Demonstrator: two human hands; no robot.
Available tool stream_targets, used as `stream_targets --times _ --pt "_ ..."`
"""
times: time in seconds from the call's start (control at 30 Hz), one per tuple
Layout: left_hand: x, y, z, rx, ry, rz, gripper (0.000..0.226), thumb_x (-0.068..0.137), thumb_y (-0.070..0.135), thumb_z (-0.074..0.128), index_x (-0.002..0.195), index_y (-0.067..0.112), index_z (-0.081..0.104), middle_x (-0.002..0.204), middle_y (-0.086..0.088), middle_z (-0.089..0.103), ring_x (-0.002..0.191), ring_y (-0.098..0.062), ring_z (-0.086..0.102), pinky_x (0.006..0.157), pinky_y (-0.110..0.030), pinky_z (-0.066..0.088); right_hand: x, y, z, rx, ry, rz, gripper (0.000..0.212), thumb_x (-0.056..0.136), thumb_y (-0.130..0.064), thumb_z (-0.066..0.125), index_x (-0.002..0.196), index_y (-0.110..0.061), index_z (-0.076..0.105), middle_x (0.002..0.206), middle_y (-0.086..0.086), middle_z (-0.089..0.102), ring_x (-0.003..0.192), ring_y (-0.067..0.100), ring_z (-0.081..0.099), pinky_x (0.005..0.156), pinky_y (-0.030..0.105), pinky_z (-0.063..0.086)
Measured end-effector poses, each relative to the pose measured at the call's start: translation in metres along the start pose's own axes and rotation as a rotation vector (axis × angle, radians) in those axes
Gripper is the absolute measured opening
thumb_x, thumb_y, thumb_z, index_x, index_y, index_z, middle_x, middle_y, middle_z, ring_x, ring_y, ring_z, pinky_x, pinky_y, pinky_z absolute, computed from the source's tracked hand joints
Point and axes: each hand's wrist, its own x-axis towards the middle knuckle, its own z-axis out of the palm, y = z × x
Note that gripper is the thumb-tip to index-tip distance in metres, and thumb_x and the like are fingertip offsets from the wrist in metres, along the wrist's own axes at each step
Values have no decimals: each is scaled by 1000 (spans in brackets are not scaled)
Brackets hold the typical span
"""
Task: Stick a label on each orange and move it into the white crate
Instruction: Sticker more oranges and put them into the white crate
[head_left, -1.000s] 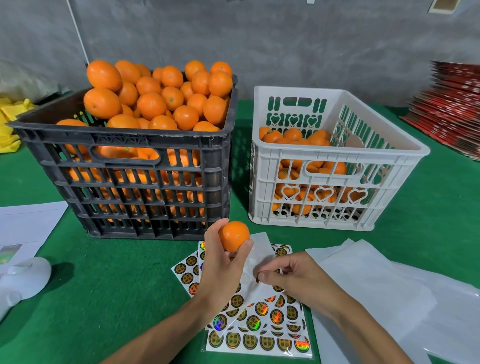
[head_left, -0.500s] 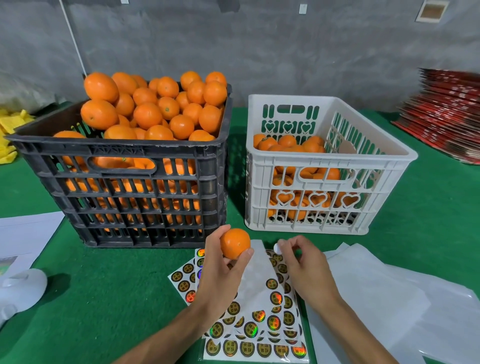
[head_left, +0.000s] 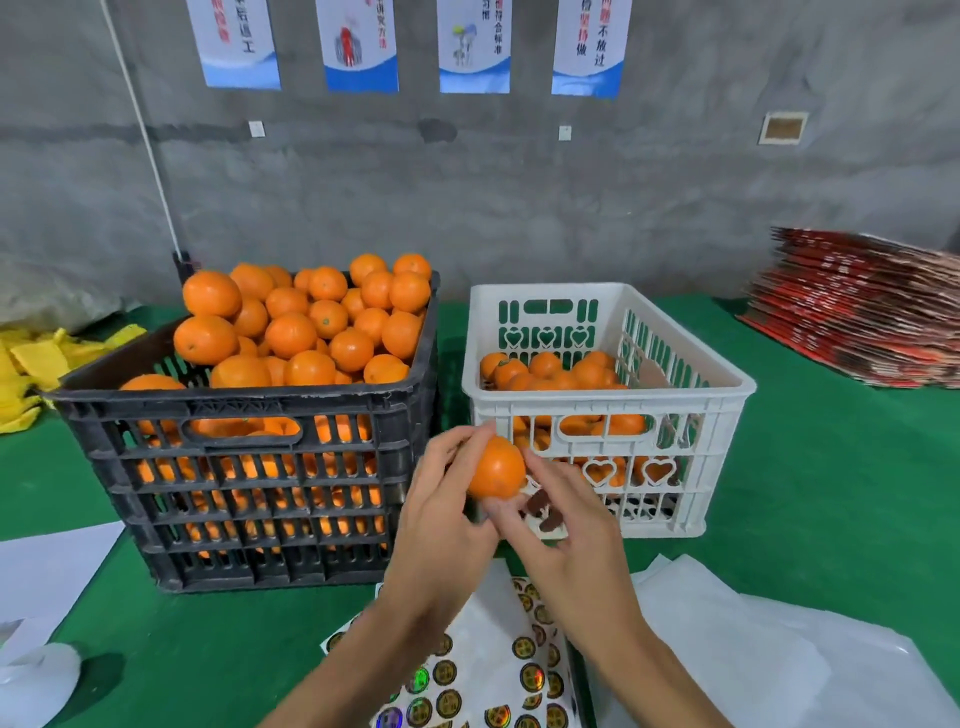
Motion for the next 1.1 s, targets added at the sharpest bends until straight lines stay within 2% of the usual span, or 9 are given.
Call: stream_targets --times 0.07,0.2,0.3,0.4,0.53,0.7,0.87,1.0,1.1 --pt "28 18 -3 181 -11 110 75 96 30 76 160 27 38 155 13 40 140 -9 39 113 -27 41 19 -13 -3 -130 59 -39 73 86 -78 54 143 -33 55 126 -19 64 113 1 62 94 21 52" --pt "87 52 -3 245 -53 144 77 100 6 65 165 14 25 167 -5 31 153 -20 31 124 -41 33 78 -31 -20 -480 223 -65 77 93 -74 41 145 -20 53 92 -1 75 79 19 70 70 34 56" --pt "124 61 -12 272 -167 142 74 101 9 62 165 19 26 171 2 19 154 -15 26 125 -28 25 112 -30 -29 -731 212 -29 58 107 -52 40 152 -17 42 81 3 69 68 24 64 57 33 43" --pt "157 46 -40 431 -104 171 53 102 18 64 153 17 48 159 -2 41 145 -20 40 116 -34 38 131 -23 -30 -861 213 -44 28 105 -19 53 133 -24 60 63 -7 52 52 18 49 47 27 34" --pt "201 -4 -89 666 -118 -158 40 101 21 60 139 10 58 142 -18 59 131 -38 55 104 -45 47 137 -18 -7 -699 224 -181 16 103 -24 56 107 -21 71 68 -6 66 49 13 55 40 23 37" --pt "214 -85 -144 1040 -519 -681 74 97 39 66 159 17 33 159 -13 42 143 -36 46 115 -47 41 134 5 22 -788 270 -329 31 98 -19 53 69 -20 62 58 1 62 45 21 52 47 29 40" --pt "229 -123 -163 655 -517 -789 82 100 23 71 165 25 21 156 -21 39 103 -36 72 92 -47 63 138 20 30 -795 394 -415 35 92 -18 58 57 -21 55 48 -2 51 40 16 36 49 28 33" --pt "237 -130 -150 582 -584 -849 93 99 22 74 167 24 10 170 -23 18 107 -41 72 92 -48 63 139 26 35 -786 445 -442 38 94 -18 58 57 -21 54 48 -2 50 47 12 27 54 29 29" --pt "238 -134 -145 648 -536 -778 74 97 8 73 156 19 29 153 -25 41 93 -38 74 88 -50 63 138 32 37 -792 460 -456 38 96 -19 56 58 -21 55 49 -2 51 47 13 30 55 31 31"
